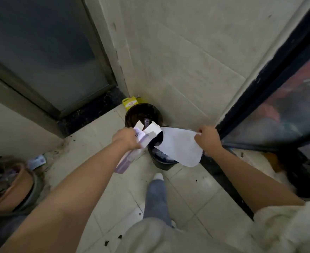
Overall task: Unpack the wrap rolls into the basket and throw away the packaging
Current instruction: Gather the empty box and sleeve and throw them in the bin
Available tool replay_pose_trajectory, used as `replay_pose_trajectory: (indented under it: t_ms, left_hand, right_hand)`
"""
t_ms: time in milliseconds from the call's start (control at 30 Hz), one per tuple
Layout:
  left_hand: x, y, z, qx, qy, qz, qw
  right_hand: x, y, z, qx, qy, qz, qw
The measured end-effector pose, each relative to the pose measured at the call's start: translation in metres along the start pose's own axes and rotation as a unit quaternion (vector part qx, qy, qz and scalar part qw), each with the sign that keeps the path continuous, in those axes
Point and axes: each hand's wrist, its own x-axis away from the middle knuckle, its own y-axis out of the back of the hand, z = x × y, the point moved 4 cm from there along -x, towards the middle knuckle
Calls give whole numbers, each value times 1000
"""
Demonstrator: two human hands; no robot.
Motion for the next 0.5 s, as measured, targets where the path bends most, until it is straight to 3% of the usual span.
replay_pose_trajectory:
  t_ms: [167,500]
  left_hand:
    - [-75,-7,-12,29,-4,54,998]
    - [-221,-49,-29,198,61,151,967]
  right_hand:
    - [-56,-21,-18,20,-55,36,998]
    - [-182,-89,-28,81,-115,159,977]
